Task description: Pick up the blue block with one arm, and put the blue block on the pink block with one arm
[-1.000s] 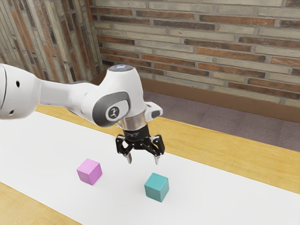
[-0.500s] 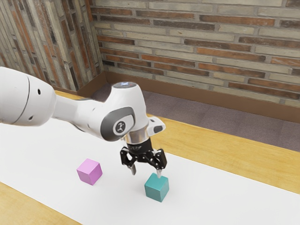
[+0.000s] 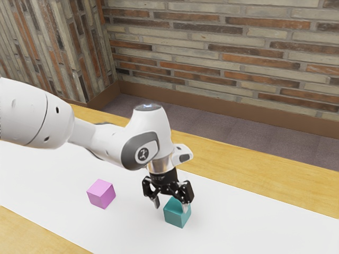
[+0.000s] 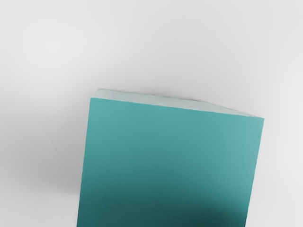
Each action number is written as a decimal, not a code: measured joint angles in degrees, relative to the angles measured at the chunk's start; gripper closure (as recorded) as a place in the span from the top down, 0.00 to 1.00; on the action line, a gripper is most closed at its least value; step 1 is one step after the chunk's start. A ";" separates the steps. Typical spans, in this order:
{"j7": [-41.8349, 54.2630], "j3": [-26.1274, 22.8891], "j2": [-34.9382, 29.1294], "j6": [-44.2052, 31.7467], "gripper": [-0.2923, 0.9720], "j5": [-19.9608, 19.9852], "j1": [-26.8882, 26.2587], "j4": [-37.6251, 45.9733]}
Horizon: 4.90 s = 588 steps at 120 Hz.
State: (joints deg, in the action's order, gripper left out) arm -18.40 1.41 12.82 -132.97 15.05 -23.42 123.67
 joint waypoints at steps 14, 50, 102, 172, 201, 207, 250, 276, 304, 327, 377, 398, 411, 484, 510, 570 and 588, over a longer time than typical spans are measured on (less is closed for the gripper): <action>0.93 -0.24 1.60 -0.18 0.77 -0.61 0.45 -1.42; 3.19 -1.00 3.74 -1.38 0.77 -1.95 1.21 -2.88; 4.87 -2.17 6.21 -3.23 0.60 -2.21 1.38 -3.43; 2.44 -1.40 -20.68 -1.68 0.50 -16.63 15.61 13.80; 3.12 -1.39 -20.96 -0.54 0.50 -19.66 20.76 14.25; 3.88 -1.40 -20.89 -0.42 0.50 -19.92 22.15 14.25; 8.40 -1.34 -20.89 -0.07 0.50 -21.61 26.35 14.02; 10.17 -1.40 -18.70 -0.69 0.50 -22.37 27.06 13.97; 10.64 -1.41 -21.48 -1.90 0.50 -22.48 26.99 16.35; 9.94 -1.49 -22.41 -2.26 0.50 -21.16 26.63 16.92; 7.87 -1.49 -23.15 1.95 0.50 -12.32 26.32 16.62; 8.19 -1.49 -23.55 3.34 0.50 -11.94 26.31 16.58; 9.87 -1.45 -23.68 4.36 0.50 -11.87 26.46 16.55; 20.56 -1.39 -19.21 6.40 0.50 -11.73 27.81 13.33; 23.75 -1.39 -18.00 5.52 0.50 -11.84 27.96 12.88; 26.44 -1.38 -17.37 4.53 0.50 -9.50 27.99 12.84; 26.60 -1.38 -16.39 4.43 0.50 -8.79 28.04 12.85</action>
State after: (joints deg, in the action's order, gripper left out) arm 8.20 0.03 -3.57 -128.53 6.27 4.63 136.52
